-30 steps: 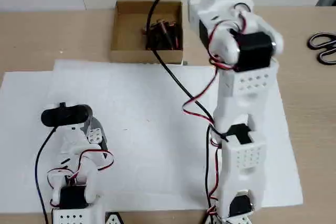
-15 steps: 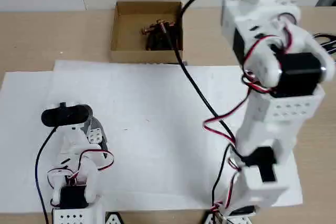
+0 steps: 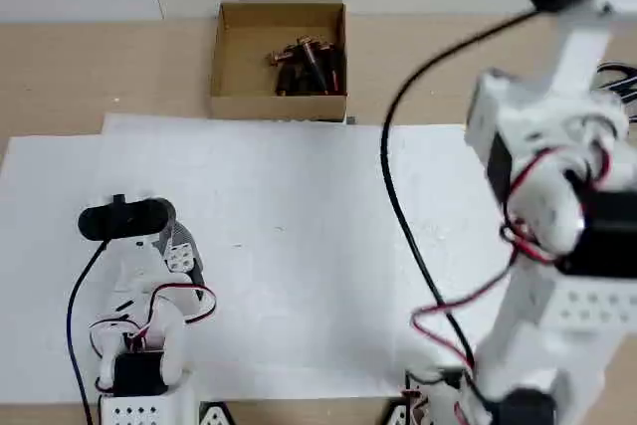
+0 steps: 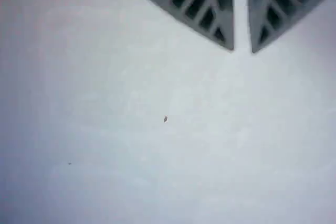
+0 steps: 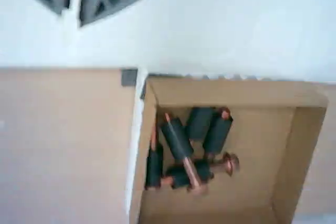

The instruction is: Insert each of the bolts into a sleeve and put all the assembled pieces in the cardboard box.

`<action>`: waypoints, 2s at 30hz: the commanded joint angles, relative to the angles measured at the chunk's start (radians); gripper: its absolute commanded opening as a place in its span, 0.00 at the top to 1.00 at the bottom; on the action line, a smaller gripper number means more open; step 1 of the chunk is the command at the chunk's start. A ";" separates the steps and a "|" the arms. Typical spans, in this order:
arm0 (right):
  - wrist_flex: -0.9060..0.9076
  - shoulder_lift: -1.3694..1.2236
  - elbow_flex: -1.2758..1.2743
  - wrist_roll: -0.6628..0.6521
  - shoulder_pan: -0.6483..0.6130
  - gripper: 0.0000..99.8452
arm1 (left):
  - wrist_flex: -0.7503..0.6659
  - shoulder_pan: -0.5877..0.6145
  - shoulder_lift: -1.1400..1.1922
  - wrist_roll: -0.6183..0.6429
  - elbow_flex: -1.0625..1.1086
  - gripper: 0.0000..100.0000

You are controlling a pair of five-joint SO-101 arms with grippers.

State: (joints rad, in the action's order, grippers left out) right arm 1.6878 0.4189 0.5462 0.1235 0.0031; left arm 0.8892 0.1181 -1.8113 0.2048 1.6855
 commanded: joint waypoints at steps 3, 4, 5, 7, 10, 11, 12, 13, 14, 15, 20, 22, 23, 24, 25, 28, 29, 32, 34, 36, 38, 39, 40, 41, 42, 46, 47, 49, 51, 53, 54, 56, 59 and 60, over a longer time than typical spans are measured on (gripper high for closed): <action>-0.073 0.265 -0.365 0.015 0.010 1.00 | 0.003 0.000 -0.008 -0.003 -0.005 0.99; -0.099 0.314 -0.436 0.015 0.010 1.00 | 0.003 0.000 -0.008 -0.003 -0.005 0.99; -0.130 0.364 -0.509 0.015 0.010 1.00 | 0.003 0.000 -0.008 -0.003 -0.005 0.99; -0.191 0.470 -0.664 0.012 0.010 1.00 | 0.003 0.000 -0.008 -0.003 -0.005 0.99; -0.271 0.636 -0.891 0.009 0.008 1.00 | 0.003 0.000 -0.008 -0.003 -0.005 0.99; -0.288 0.691 -0.965 0.009 0.007 1.00 | 0.003 0.000 -0.008 -0.003 -0.005 0.99; -0.302 0.746 -1.033 0.009 0.005 1.00 | 0.003 0.000 -0.008 -0.003 -0.005 0.99; -0.312 0.802 -1.099 0.009 0.004 1.00 | 0.003 0.000 -0.008 -0.003 -0.005 0.99; -0.321 0.854 -1.157 0.009 0.004 1.00 | 0.003 0.000 -0.008 -0.003 -0.005 0.99; -0.329 0.901 -1.208 0.009 0.004 1.00 | 0.003 0.000 -0.008 -0.003 -0.005 0.99; -0.328 1.087 -1.387 0.008 0.004 1.00 | 0.003 0.000 -0.008 -0.003 -0.005 0.99; -0.328 1.138 -1.439 0.008 0.004 1.00 | 0.003 0.000 -0.008 -0.003 -0.005 0.99; -0.332 1.162 -1.468 0.006 0.004 1.00 | 0.003 0.000 -0.008 -0.003 -0.005 0.99; -0.335 1.187 -1.498 0.006 0.004 1.00 | 0.003 0.000 -0.008 -0.003 -0.005 0.99; -0.335 1.207 -1.528 0.006 0.004 1.00 | 0.003 0.000 -0.008 -0.003 -0.005 0.99; -0.335 1.257 -1.623 0.006 0.008 1.00 | 0.003 0.000 -0.008 -0.003 -0.005 0.99; -0.335 1.277 -1.657 0.003 0.008 1.00 | 0.003 0.000 -0.008 -0.003 -0.005 0.99; -0.337 1.351 -1.754 -0.044 0.007 1.00 | 0.003 0.000 -0.008 -0.003 -0.005 0.99; -0.346 1.399 -1.821 -0.080 0.008 1.00 | 0.003 0.000 -0.008 -0.003 -0.005 0.99; -0.357 1.397 -1.869 -0.097 0.010 1.00 | 0.003 0.000 -0.008 -0.003 -0.005 0.99; -0.357 1.389 -1.903 -0.097 0.010 1.00 | 0.003 0.000 -0.008 -0.003 -0.005 0.99; -0.357 1.392 -1.918 -0.095 0.010 1.00 | 0.003 0.000 -0.008 -0.003 -0.005 0.99; -0.358 1.395 -1.932 -0.095 0.008 1.00 | 0.003 0.000 -0.008 -0.003 -0.005 0.99; -0.358 1.395 -1.942 -0.094 0.007 1.00 | 0.003 0.000 -0.008 -0.003 -0.005 0.99; -0.358 1.395 -1.958 -0.094 0.008 1.00 | 0.003 0.000 -0.008 -0.003 -0.005 0.99; -0.358 1.395 -2.012 -0.094 0.010 1.00 | 0.003 0.000 -0.008 -0.003 -0.005 0.99; -0.358 1.395 -2.022 -0.094 0.010 1.00 | 0.003 0.000 -0.008 -0.003 -0.005 0.99; -0.358 1.395 -2.045 -0.094 0.010 1.00 | 0.003 0.000 -0.008 -0.003 -0.005 0.99; -0.358 1.395 -2.079 -0.095 0.010 1.00 | 0.003 0.000 -0.008 -0.003 -0.005 0.99; -0.358 1.395 -2.105 -0.098 0.010 1.00 | 0.003 0.000 -0.008 -0.003 -0.005 0.99; -0.358 1.395 -2.110 -0.098 0.010 1.00 | 0.003 0.000 -0.008 -0.003 -0.005 0.99; -0.358 1.395 -2.110 -0.098 0.012 1.00 | 0.003 0.000 -0.008 -0.003 -0.005 0.99; -0.358 1.395 -2.110 -0.097 0.012 1.00 | 0.003 0.000 -0.008 -0.003 -0.005 0.99; -0.358 1.395 -2.110 -0.097 0.012 1.00 | 0.003 0.000 -0.008 -0.003 -0.005 0.99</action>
State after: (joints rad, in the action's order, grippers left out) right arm 1.3502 1.8013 -1.5681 0.0361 0.0015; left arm 0.8892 0.1181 -1.8113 0.2048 1.6855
